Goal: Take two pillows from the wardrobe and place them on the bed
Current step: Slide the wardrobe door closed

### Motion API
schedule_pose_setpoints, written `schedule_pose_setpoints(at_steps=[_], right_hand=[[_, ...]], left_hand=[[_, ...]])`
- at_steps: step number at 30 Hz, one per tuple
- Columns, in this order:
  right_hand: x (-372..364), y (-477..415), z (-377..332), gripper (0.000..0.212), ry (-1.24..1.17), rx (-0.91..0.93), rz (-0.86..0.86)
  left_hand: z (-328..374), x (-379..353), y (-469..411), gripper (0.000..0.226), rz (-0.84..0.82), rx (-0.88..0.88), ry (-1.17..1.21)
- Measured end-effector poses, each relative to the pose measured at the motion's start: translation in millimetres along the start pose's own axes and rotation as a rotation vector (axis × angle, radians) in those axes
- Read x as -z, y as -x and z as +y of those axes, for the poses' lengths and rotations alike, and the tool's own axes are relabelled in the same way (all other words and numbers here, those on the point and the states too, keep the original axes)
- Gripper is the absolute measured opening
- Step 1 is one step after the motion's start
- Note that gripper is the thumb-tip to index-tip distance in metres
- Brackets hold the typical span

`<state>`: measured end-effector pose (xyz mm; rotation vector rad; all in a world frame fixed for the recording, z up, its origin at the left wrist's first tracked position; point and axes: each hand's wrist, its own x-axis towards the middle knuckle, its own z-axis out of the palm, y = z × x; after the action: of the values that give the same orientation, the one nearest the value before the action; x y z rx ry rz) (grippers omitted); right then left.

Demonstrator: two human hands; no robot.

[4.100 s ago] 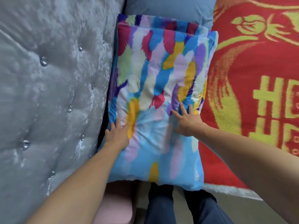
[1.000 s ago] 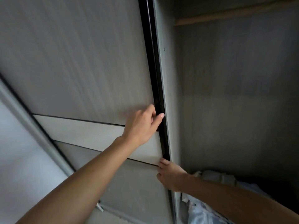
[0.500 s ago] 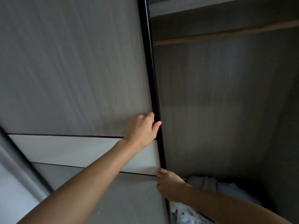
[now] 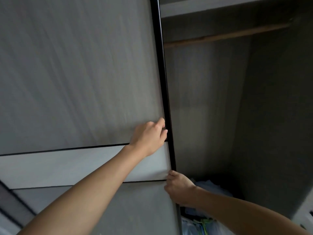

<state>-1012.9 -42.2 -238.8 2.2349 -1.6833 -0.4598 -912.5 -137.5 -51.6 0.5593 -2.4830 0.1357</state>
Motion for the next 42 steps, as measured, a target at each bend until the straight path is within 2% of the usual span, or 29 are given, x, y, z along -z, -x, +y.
schedule_pose_setpoints(at_steps=[9, 12, 18, 21, 23, 27, 32, 42], right_hand=[[-13.0, 67.5, 26.4, 0.013, -0.055, -0.337, 0.059], [-14.8, 82.2, 36.9, 0.008, -0.125, -0.471, 0.023], [-23.7, 101.1, 50.3, 0.028, -0.319, -0.894, 0.01], [-27.8, 103.4, 48.2, 0.026, -0.436, -1.21, 0.125], [-29.3, 99.8, 44.4, 0.025, -0.51, -1.414, 0.247], [-30.6, 85.0, 35.5, 0.045, -0.752, -1.739, 0.492], [-22.9, 55.6, 36.9, 0.073, -0.989, -1.846, 0.731], [-27.6, 93.0, 81.9, 0.075, -1.167, -1.938, 0.809]], left_hand=[[49.9, -22.5, -19.2, 0.017, 0.052, -0.251, 0.056], [60.8, -25.0, -25.0, 0.015, 0.066, -0.337, 0.07], [50.2, -22.9, -28.3, 0.01, 0.218, -0.629, 0.064], [24.7, -24.9, -30.3, 0.008, 0.277, -0.77, 0.003], [5.5, -28.0, -31.7, 0.02, 0.316, -0.806, -0.06], [-30.4, -38.3, -29.7, 0.036, 0.345, -0.831, -0.12], [-29.1, -50.4, -29.3, 0.051, 0.312, -0.891, -0.261], [23.9, -58.8, -51.9, 0.052, 0.327, -0.892, -0.36]])
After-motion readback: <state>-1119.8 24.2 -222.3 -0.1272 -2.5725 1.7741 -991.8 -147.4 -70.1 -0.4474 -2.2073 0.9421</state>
